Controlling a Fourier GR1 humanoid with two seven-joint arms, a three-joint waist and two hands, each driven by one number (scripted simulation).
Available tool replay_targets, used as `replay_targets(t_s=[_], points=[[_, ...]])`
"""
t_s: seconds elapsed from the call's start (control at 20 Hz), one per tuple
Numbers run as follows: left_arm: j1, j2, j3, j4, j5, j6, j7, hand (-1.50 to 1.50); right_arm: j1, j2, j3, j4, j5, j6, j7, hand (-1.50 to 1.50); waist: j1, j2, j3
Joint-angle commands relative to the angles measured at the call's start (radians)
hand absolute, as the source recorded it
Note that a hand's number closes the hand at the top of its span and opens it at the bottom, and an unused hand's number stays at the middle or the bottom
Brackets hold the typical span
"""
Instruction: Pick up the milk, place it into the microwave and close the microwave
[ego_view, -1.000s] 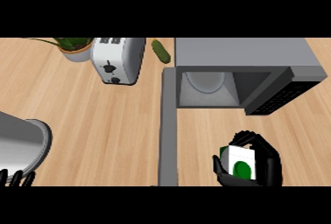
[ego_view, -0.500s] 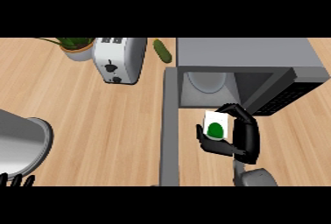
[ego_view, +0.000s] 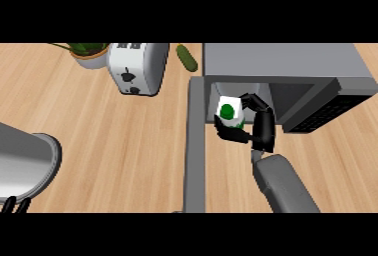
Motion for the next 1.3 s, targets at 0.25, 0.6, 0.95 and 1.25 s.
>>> replay_targets(t_s=[0.25, 0.6, 0.95, 1.25], points=[[-0.041, 0.011, 0.051, 0.117, -0.010, -0.067, -0.069, -1.50, -0.312, -0.019, -0.167, 0.487, -0.069, -0.014, -0.137, 1.50, 0.028, 0.010, 0.000], [-0.044, 0.027, 0.042, 0.061, 0.006, -0.061, -0.007, -1.50, -0.400, -0.125, -0.227, 0.723, -0.046, -0.002, -0.227, 1.50, 0.058, 0.026, 0.002], [-0.078, 0.023, 0.028, 0.063, 0.005, -0.060, 0.005, -1.50, -0.480, -0.131, -0.226, 0.836, -0.002, -0.082, -0.284, 1.50, 0.079, 0.035, 0.003], [-0.120, 0.013, 0.013, 0.075, -0.012, -0.032, 0.027, -1.50, -0.510, -0.183, -0.201, 0.879, 0.052, -0.155, -0.334, 1.50, 0.080, 0.042, 0.004]])
